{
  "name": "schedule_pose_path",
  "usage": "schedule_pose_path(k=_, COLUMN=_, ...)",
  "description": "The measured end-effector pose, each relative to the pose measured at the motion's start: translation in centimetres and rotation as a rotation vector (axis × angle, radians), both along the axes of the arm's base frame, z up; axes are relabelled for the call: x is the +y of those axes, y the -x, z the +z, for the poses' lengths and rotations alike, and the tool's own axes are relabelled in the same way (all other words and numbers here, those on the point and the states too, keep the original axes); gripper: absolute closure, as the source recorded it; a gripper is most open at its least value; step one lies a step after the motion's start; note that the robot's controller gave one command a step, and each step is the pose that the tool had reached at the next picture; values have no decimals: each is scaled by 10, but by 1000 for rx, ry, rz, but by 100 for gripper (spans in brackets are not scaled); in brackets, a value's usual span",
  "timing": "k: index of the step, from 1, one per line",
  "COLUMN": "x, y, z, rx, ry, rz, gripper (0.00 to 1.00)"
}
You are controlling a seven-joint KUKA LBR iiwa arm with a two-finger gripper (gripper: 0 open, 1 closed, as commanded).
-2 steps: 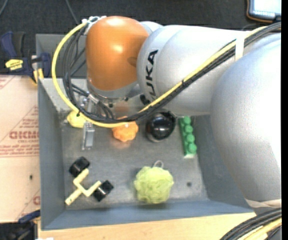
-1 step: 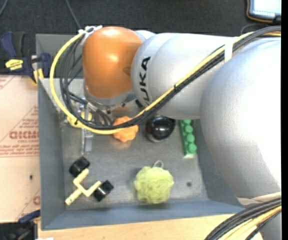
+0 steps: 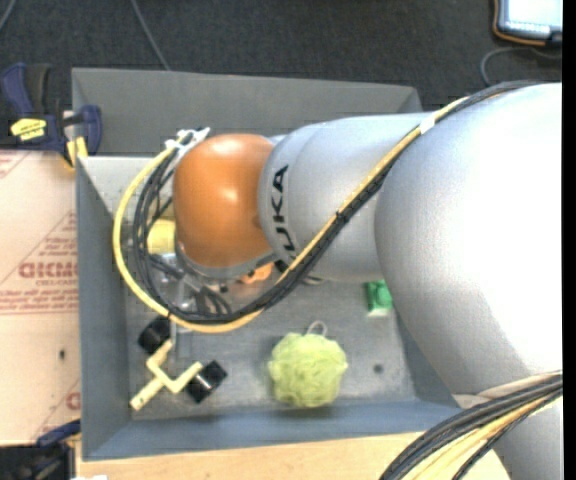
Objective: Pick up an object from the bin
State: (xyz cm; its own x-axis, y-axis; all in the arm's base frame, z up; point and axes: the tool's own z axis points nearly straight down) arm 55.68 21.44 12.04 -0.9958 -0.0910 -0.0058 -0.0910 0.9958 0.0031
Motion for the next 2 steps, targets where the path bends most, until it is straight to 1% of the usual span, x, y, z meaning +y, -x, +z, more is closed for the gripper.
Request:
schedule_pose_path(k=1, x=12, y=21, z=-26, rx=0, ry=4, rz=146, gripper=0)
schedule_pose_path(k=2, x=-11, y=-5, z=-42, rx=-5, ry=-4, rz=-296, gripper=100)
